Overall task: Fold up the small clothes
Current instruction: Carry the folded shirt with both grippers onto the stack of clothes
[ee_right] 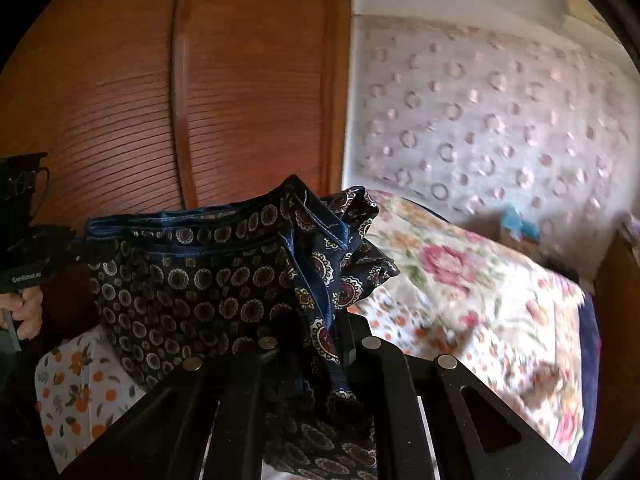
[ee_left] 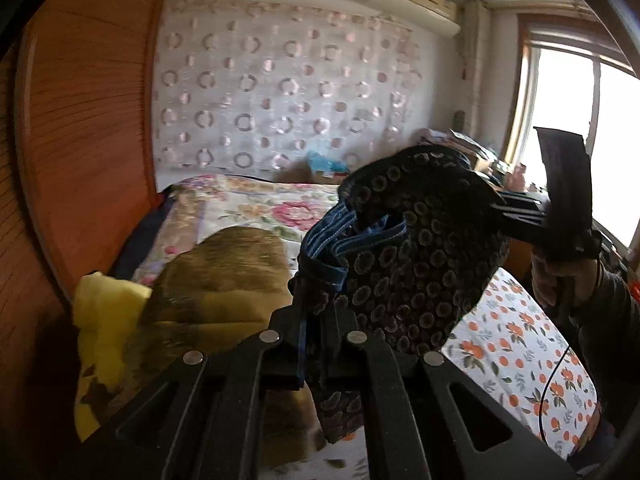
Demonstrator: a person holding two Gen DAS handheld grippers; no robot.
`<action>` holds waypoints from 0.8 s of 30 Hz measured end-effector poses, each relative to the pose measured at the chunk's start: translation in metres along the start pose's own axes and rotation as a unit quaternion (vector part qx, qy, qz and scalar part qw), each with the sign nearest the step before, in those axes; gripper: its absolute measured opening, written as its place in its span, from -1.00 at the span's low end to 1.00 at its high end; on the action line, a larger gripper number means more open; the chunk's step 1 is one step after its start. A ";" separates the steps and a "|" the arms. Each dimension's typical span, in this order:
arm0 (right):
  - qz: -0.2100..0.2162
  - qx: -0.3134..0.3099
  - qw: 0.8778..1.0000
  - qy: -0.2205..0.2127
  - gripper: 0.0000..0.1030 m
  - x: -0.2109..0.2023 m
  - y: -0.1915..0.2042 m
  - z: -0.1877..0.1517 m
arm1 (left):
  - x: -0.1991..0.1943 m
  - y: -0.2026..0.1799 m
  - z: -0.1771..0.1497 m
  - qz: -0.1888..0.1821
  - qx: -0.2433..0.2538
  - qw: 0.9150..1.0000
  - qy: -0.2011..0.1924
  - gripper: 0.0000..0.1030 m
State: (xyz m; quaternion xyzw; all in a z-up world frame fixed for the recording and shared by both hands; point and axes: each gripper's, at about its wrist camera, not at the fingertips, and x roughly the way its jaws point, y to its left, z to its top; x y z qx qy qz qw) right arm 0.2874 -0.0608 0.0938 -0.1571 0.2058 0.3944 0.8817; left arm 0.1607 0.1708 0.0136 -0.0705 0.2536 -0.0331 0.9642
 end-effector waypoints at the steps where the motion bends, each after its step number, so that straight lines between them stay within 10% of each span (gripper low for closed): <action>1: 0.004 -0.012 1.000 0.000 -0.80 0.009 0.004 0.007 | -0.003 0.008 -0.001 0.004 -0.006 1.000 -0.003 -0.90; 19: 0.059 -0.127 0.989 0.047 -0.74 0.145 0.040 0.079 | -0.013 0.076 -0.048 0.064 -0.097 0.993 -0.003 -0.90; 24: 0.037 -0.088 0.993 0.070 -0.24 0.186 0.026 0.086 | 0.000 0.092 -0.065 0.084 -0.111 0.990 0.021 -0.90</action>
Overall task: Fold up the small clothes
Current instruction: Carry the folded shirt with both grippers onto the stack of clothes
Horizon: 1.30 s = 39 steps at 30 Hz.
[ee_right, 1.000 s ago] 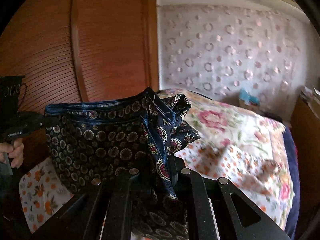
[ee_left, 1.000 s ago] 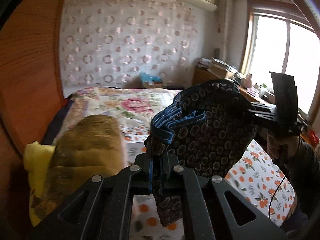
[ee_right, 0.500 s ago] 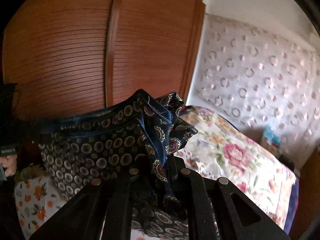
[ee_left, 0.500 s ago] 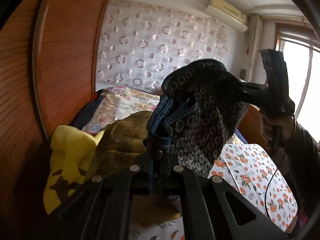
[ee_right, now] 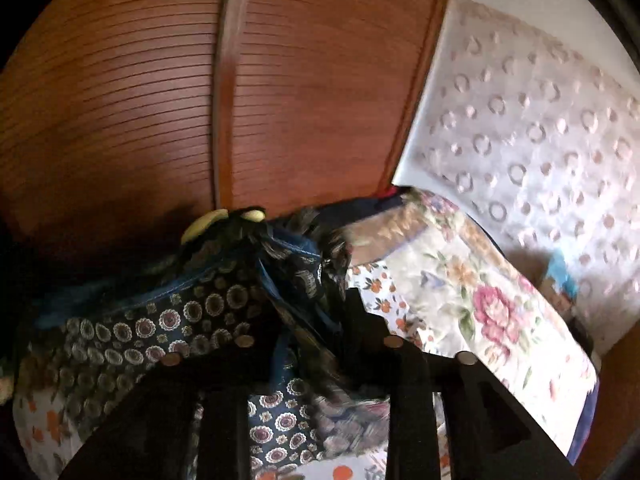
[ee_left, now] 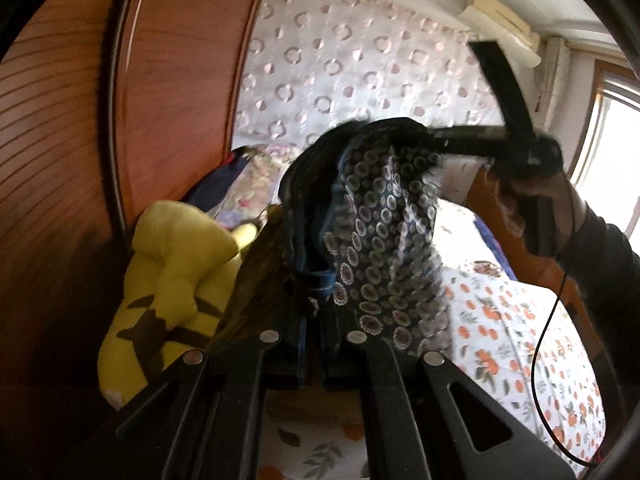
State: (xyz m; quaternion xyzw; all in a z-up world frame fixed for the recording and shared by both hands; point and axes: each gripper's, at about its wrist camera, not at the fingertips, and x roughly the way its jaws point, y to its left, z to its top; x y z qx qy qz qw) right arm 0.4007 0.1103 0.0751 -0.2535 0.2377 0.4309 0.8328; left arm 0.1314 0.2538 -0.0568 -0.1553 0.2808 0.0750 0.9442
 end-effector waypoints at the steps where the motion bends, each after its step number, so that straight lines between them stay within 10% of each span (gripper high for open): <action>1: -0.001 0.005 1.000 -0.009 -0.13 -0.002 -0.003 0.000 | 0.002 0.000 -0.002 0.004 -0.002 1.000 0.003 -0.90; 20: 0.067 0.077 0.993 0.060 0.10 0.084 0.000 -0.074 | -0.001 -0.001 -0.007 0.036 0.015 0.999 0.004 -0.83; 27: 0.054 0.078 0.994 0.054 0.10 0.071 0.012 -0.080 | -0.021 -0.009 0.000 0.042 0.031 0.998 -0.025 0.43; 39: 0.050 0.127 0.991 -0.004 0.26 -0.024 0.043 -0.128 | -0.034 -0.039 0.003 0.064 0.066 0.995 -0.033 0.59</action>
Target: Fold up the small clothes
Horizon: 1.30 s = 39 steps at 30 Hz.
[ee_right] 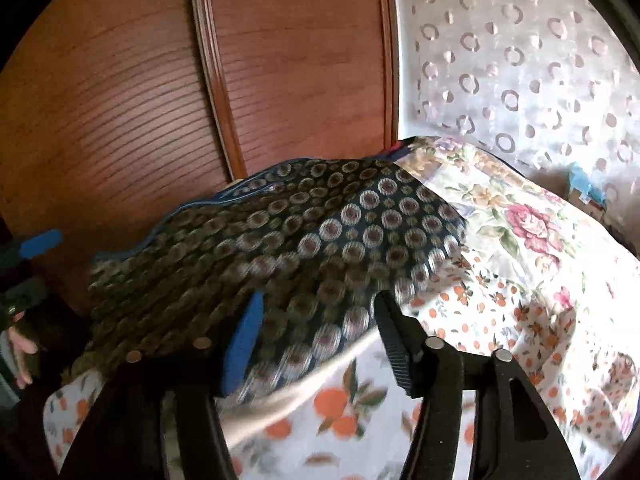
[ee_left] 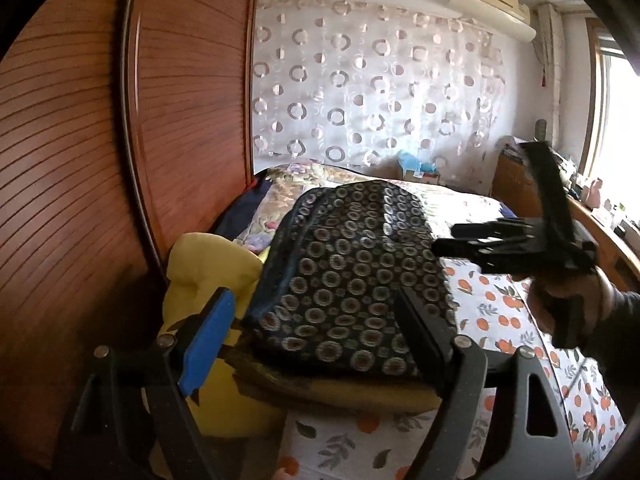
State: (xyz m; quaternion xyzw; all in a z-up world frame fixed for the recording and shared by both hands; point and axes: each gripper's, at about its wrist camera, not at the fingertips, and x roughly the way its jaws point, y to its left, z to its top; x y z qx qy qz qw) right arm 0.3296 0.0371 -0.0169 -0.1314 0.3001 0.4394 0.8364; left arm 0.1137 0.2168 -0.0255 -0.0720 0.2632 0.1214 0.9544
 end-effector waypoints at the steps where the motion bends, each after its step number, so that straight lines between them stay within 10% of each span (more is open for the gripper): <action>1: -0.006 0.005 1.000 -0.003 0.29 -0.008 0.002 -0.006 | -0.001 -0.004 -0.001 -0.005 -0.001 1.000 -0.001 0.59; 12: -0.107 0.068 0.991 -0.042 0.46 -0.128 0.024 -0.085 | -0.022 -0.078 -0.015 -0.075 0.030 0.997 0.007 0.59; 27: -0.261 0.147 0.943 -0.145 0.46 -0.294 0.068 -0.164 | -0.086 -0.178 -0.010 -0.122 0.076 0.989 -0.025 0.59; 39: -0.290 0.161 0.925 -0.185 0.46 -0.298 0.102 -0.191 | -0.120 -0.198 0.000 -0.104 0.081 0.990 -0.054 0.59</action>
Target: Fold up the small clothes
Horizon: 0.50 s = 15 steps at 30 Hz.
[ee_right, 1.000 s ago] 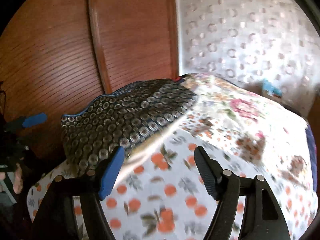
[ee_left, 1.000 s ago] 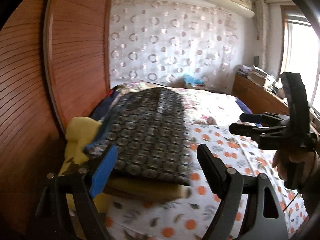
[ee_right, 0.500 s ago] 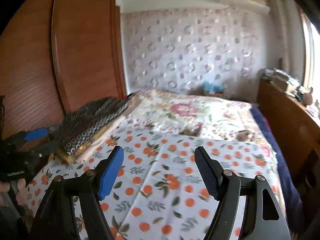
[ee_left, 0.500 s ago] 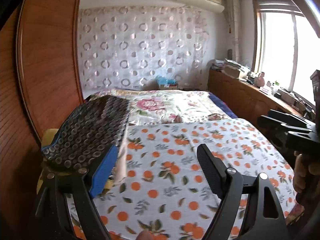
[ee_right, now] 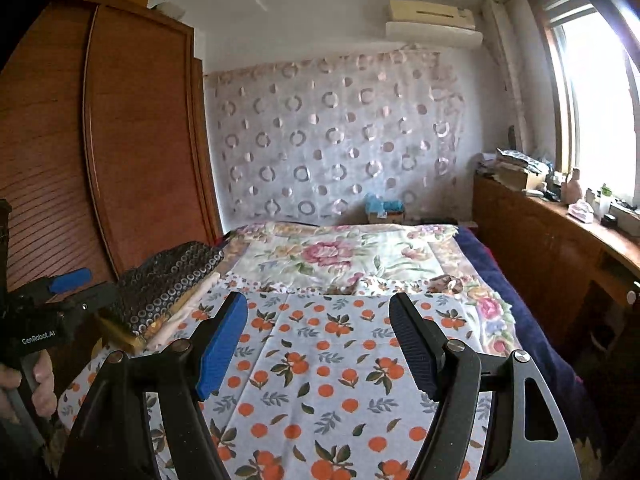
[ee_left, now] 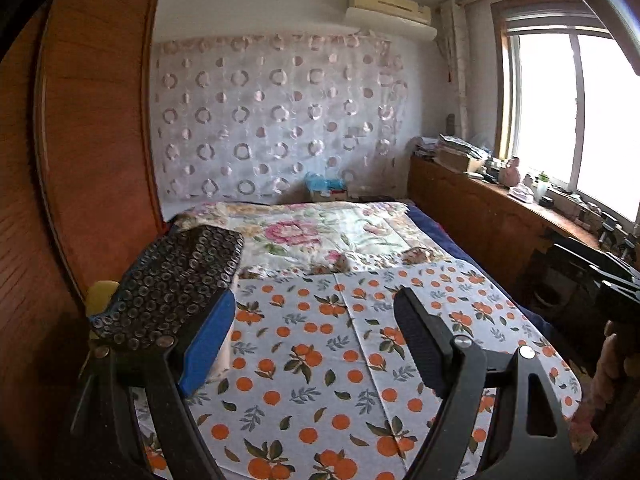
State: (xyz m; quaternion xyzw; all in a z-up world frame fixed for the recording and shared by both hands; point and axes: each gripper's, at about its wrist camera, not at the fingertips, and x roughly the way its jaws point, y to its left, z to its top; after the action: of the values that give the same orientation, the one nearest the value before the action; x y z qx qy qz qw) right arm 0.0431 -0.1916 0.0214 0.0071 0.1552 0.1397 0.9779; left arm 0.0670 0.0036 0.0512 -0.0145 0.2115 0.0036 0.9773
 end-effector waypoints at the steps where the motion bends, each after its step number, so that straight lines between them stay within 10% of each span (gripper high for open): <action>1: 0.000 0.001 1.000 -0.001 0.46 0.000 0.000 -0.001 | -0.002 0.000 0.000 0.002 0.001 1.000 -0.003 0.59; 15: 0.002 0.003 1.000 -0.001 0.46 0.005 -0.009 -0.002 | -0.006 0.002 0.002 0.004 0.000 1.000 -0.007 0.59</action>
State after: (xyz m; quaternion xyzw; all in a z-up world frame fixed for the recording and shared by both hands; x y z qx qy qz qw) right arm 0.0494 -0.1994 0.0178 0.0102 0.1547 0.1412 0.9778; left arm 0.0619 0.0060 0.0555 -0.0138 0.2051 0.0079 0.9786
